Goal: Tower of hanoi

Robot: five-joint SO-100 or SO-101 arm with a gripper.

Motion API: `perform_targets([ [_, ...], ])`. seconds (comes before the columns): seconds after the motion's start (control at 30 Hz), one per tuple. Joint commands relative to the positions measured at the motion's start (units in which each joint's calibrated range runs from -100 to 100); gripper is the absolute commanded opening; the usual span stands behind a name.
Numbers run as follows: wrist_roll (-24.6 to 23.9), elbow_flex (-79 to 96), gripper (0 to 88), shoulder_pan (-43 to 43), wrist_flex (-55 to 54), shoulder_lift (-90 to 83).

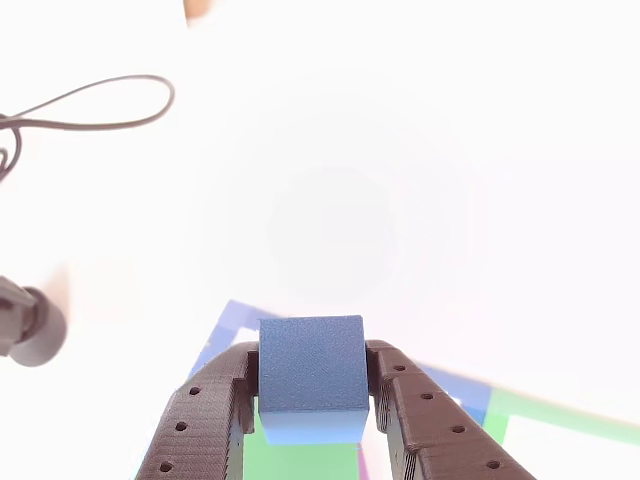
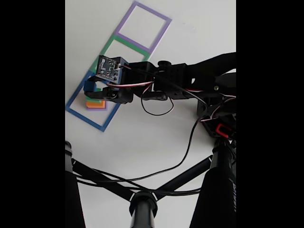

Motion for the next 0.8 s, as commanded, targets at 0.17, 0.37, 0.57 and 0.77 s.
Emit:
perform_targets([
  [0.17, 0.39, 1.05, 1.1, -1.37, -4.00, -0.41],
  [0.37, 0.39, 2.14, 1.1, -1.37, -5.22, -0.08],
  [0.57, 0.39, 2.14, 1.1, -1.56, -6.76, 1.45],
  [0.77, 0.39, 2.32, 1.1, -1.75, -8.38, 2.74],
])
